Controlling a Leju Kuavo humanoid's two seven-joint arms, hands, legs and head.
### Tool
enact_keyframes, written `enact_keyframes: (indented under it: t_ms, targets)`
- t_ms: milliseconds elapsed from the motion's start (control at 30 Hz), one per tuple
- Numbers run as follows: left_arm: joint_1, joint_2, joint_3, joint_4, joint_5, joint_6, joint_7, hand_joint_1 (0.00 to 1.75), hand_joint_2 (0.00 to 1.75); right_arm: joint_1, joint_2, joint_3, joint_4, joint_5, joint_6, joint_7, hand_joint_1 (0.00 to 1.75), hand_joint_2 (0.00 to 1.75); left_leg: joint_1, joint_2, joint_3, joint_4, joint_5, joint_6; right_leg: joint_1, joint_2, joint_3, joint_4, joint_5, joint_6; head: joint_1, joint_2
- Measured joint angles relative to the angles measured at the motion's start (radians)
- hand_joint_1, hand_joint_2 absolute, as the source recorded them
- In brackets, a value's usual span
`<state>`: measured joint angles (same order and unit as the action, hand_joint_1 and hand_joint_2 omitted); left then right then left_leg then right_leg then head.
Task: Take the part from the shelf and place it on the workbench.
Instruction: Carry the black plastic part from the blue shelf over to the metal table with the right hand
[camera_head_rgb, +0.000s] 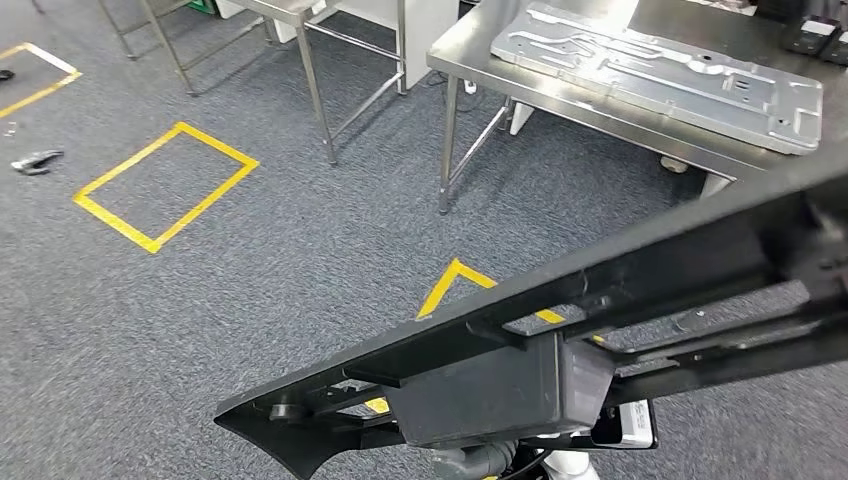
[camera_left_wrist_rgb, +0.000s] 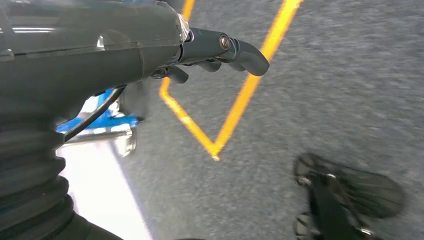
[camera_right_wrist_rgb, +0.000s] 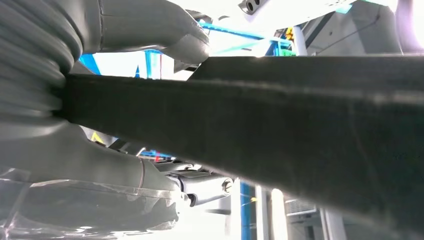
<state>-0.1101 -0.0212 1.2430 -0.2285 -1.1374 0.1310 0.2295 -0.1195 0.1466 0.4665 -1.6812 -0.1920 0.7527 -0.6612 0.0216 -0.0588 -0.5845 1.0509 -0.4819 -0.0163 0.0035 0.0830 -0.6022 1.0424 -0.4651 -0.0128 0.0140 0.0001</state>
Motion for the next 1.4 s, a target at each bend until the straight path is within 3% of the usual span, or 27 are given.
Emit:
enact_keyframes:
  t_ms: [67, 133, 200, 267, 300, 333, 367, 433, 500, 533, 600, 667, 767, 800, 833, 867, 933, 967, 1033, 1100, 1133, 1200, 1267, 1300, 1333, 1367, 1400]
  targets:
    - [0.0, -0.003, 0.0, 0.0, -0.012, -0.005, -0.014, 0.0, 1.75, 0.0, 0.001, 0.0, 0.0, 0.0, 0.0, 0.001, 1.75, 1.75, -0.001, 0.006, 0.002, -0.004, -0.001, 0.013, -0.001, 0.015, -0.007, 0.0, 0.003, 0.009, 0.0, 0.0]
    - [-0.001, -0.008, -0.002, 0.0, -0.024, -0.012, -0.021, 0.0, 1.75, 0.001, 0.001, -0.001, 0.0, 0.0, 0.0, 0.002, 1.75, 1.75, 0.0, 0.025, 0.006, -0.011, 0.003, 0.025, 0.0, -0.001, -0.015, 0.018, -0.009, 0.019, 0.002, 0.0]
    - [-0.001, -0.011, -0.005, 0.001, -0.032, -0.02, -0.024, 0.0, 1.75, 0.001, 0.001, -0.002, -0.001, 0.0, 0.002, 0.003, 1.75, 1.75, 0.002, 0.046, 0.009, -0.016, 0.004, 0.034, -0.001, -0.045, -0.054, 0.1, -0.056, 0.029, 0.006, 0.0]
    - [0.001, -0.01, -0.006, 0.001, -0.034, -0.028, -0.024, 0.0, 1.75, 0.001, 0.0, -0.003, -0.001, 0.0, 0.005, 0.006, 1.75, 1.75, 0.0, 0.067, 0.01, -0.016, 0.002, 0.038, -0.005, -0.069, -0.12, 0.225, -0.111, 0.037, 0.008, 0.0]
    - [0.002, -0.01, -0.006, 0.001, -0.034, -0.032, -0.026, 0.0, 1.75, 0.001, 0.0, -0.003, 0.0, 0.0, 0.006, 0.008, 1.75, 1.75, -0.001, 0.078, 0.01, -0.016, 0.001, 0.038, -0.008, -0.073, -0.142, 0.266, -0.12, 0.039, 0.008, 0.0]
    - [0.001, -0.01, -0.006, 0.001, -0.033, -0.037, -0.028, 0.0, 1.75, 0.001, 0.0, -0.004, 0.0, 0.0, 0.006, 0.011, 1.75, 1.75, -0.001, 0.089, 0.011, -0.016, -0.001, 0.038, -0.009, -0.075, -0.147, 0.271, -0.11, 0.04, 0.008, 0.0]
    - [0.0, -0.01, -0.006, 0.001, -0.033, -0.04, -0.031, 0.0, 1.75, 0.001, 0.0, -0.004, 0.0, 0.0, 0.006, 0.012, 1.75, 1.75, -0.001, 0.098, 0.014, -0.016, -0.003, 0.037, -0.009, -0.079, -0.13, 0.236, -0.082, 0.038, 0.008, 0.0]
    - [-0.002, -0.011, -0.006, 0.001, -0.032, -0.045, -0.035, 0.0, 1.75, -0.002, 0.0, -0.005, 0.0, 0.0, 0.007, 0.014, 1.75, 1.75, -0.003, 0.114, 0.023, -0.017, -0.008, 0.034, -0.002, -0.109, -0.056, 0.096, -0.016, 0.025, 0.008, 0.0]
    - [-0.002, -0.013, -0.006, 0.001, -0.031, -0.05, -0.037, 0.0, 1.75, -0.006, 0.0, -0.006, 0.0, -0.001, 0.008, 0.014, 1.75, 1.75, -0.005, 0.127, 0.029, -0.018, -0.013, 0.026, 0.009, -0.138, -0.008, 0.002, 0.011, 0.01, 0.008, 0.0]
    - [-0.003, -0.014, -0.006, 0.001, -0.032, -0.051, -0.039, 0.0, 1.75, -0.007, 0.0, -0.007, 0.0, -0.002, 0.009, 0.014, 1.75, 1.75, -0.006, 0.134, 0.032, -0.02, -0.015, 0.021, 0.013, -0.141, -0.005, -0.008, 0.008, 0.006, 0.008, 0.0]
    - [-0.005, -0.015, -0.009, 0.001, -0.036, -0.053, -0.045, 0.0, 1.75, -0.008, 0.001, -0.01, 0.0, -0.004, 0.012, 0.014, 1.75, 1.75, -0.008, 0.144, 0.039, -0.024, -0.018, 0.01, 0.011, -0.122, -0.002, -0.018, 0.013, -0.001, 0.008, 0.0]
    - [-0.006, -0.014, -0.015, 0.001, -0.046, -0.052, -0.053, 0.0, 1.75, -0.01, 0.002, -0.015, 0.0, -0.006, 0.015, 0.014, 1.75, 1.75, -0.008, 0.118, 0.032, 0.004, -0.041, 0.003, 0.002, -0.105, 0.009, -0.034, 0.02, -0.01, 0.007, 0.0]
    - [-0.002, -0.014, -0.024, 0.001, -0.054, -0.05, -0.058, 0.0, 1.75, -0.011, 0.005, -0.017, 0.001, -0.01, 0.017, 0.014, 1.75, 1.75, -0.006, 0.071, -0.054, 0.18, -0.126, -0.003, -0.002, -0.079, 0.014, -0.04, 0.022, -0.018, 0.006, 0.0]
    - [0.001, -0.014, -0.025, 0.001, -0.055, -0.05, -0.059, 0.0, 1.75, -0.01, 0.005, -0.017, 0.002, -0.01, 0.017, 0.014, 1.75, 1.75, -0.006, 0.068, -0.083, 0.233, -0.139, -0.005, -0.001, -0.067, 0.014, -0.039, 0.022, -0.018, 0.006, 0.0]
    - [0.003, -0.014, -0.026, 0.001, -0.056, -0.05, -0.059, 0.0, 1.75, -0.01, 0.005, -0.018, 0.003, -0.01, 0.017, 0.015, 1.75, 1.75, -0.005, 0.067, -0.099, 0.255, -0.134, -0.007, -0.001, -0.055, 0.014, -0.037, 0.021, -0.018, 0.006, 0.0]
    - [0.004, -0.014, -0.027, 0.001, -0.057, -0.05, -0.059, 0.0, 1.75, -0.009, 0.005, -0.018, 0.004, -0.01, 0.017, 0.015, 1.75, 1.75, -0.004, 0.066, -0.095, 0.234, -0.107, -0.008, -0.002, -0.042, 0.015, -0.035, 0.02, -0.017, 0.006, 0.0]
    - [0.004, -0.013, -0.029, 0.001, -0.059, -0.049, -0.061, 0.0, 1.75, -0.008, 0.005, -0.018, 0.005, -0.01, 0.017, 0.014, 1.75, 1.75, 0.0, 0.05, -0.041, 0.103, -0.029, -0.008, -0.005, -0.019, 0.017, -0.026, 0.013, -0.01, 0.006, 0.0]
    - [0.003, -0.013, -0.03, 0.001, -0.06, -0.049, -0.062, 0.0, 1.75, -0.007, 0.005, -0.019, 0.005, -0.011, 0.017, 0.013, 1.75, 1.75, 0.001, 0.036, -0.014, 0.041, -0.006, -0.007, -0.005, -0.01, 0.016, -0.019, 0.009, -0.006, 0.006, 0.0]
    - [0.002, -0.012, -0.031, 0.001, -0.063, -0.049, -0.068, 0.0, 1.75, 0.0, 0.005, -0.021, 0.006, -0.01, 0.017, 0.007, 1.75, 1.75, 0.0, 0.018, 0.01, -0.013, 0.003, 0.001, -0.005, 0.003, 0.009, -0.011, 0.005, 0.005, 0.005, 0.0]
    - [0.0, -0.012, -0.035, 0.001, -0.065, -0.048, -0.074, 0.0, 1.75, 0.009, 0.004, -0.024, 0.007, -0.004, 0.017, -0.004, 1.75, 1.75, -0.003, 0.027, 0.01, -0.016, 0.005, 0.014, -0.007, 0.013, 0.005, -0.011, 0.006, 0.015, 0.005, 0.0]
    - [0.0, -0.012, -0.038, 0.001, -0.068, -0.048, -0.077, 0.0, 1.75, 0.012, 0.004, -0.027, 0.007, -0.001, 0.017, -0.009, 1.75, 1.75, -0.003, 0.033, 0.011, -0.019, 0.008, 0.02, -0.007, 0.008, 0.004, -0.008, 0.004, 0.021, 0.005, 0.0]
    - [0.001, -0.013, -0.044, 0.001, -0.073, -0.048, -0.083, 0.0, 1.75, 0.015, 0.004, -0.034, 0.008, 0.002, 0.016, -0.016, 1.75, 1.75, 0.0, 0.049, 0.013, -0.024, 0.011, 0.033, -0.008, -0.027, -0.017, 0.037, -0.025, 0.032, 0.008, 0.0]
    - [0.003, -0.012, -0.049, 0.001, -0.078, -0.048, -0.087, 0.0, 1.75, 0.018, 0.003, -0.038, 0.009, 0.003, 0.016, -0.02, 1.75, 1.75, -0.001, 0.067, 0.013, -0.025, 0.01, 0.039, -0.011, -0.064, -0.075, 0.153, -0.085, 0.043, 0.012, 0.0]
    - [0.004, -0.012, -0.052, 0.001, -0.081, -0.048, -0.088, 0.0, 1.75, 0.022, 0.002, -0.04, 0.01, 0.003, 0.016, -0.021, 1.75, 1.75, -0.001, 0.077, 0.013, -0.025, 0.009, 0.04, -0.014, -0.07, -0.109, 0.216, -0.11, 0.046, 0.012, 0.0]
    - [0.006, -0.011, -0.054, 0.001, -0.086, -0.048, -0.088, 0.0, 1.75, 0.026, 0.001, -0.043, 0.011, 0.003, 0.017, -0.022, 1.75, 1.75, -0.001, 0.088, 0.014, -0.025, 0.007, 0.04, -0.016, -0.073, -0.132, 0.256, -0.119, 0.048, 0.012, 0.0]
    - [0.007, -0.011, -0.057, 0.001, -0.092, -0.046, -0.086, 0.0, 1.75, 0.031, 0.0, -0.045, 0.011, 0.003, 0.017, -0.023, 1.75, 1.75, -0.001, 0.098, 0.015, -0.025, 0.005, 0.039, -0.017, -0.075, -0.135, 0.259, -0.107, 0.049, 0.012, 0.0]
    - [0.007, -0.011, -0.06, 0.001, -0.097, -0.045, -0.083, 0.0, 1.75, 0.034, -0.001, -0.047, 0.012, 0.004, 0.018, -0.025, 1.75, 1.75, -0.001, 0.108, 0.018, -0.025, 0.003, 0.037, -0.018, -0.081, -0.119, 0.225, -0.079, 0.048, 0.012, 0.0]
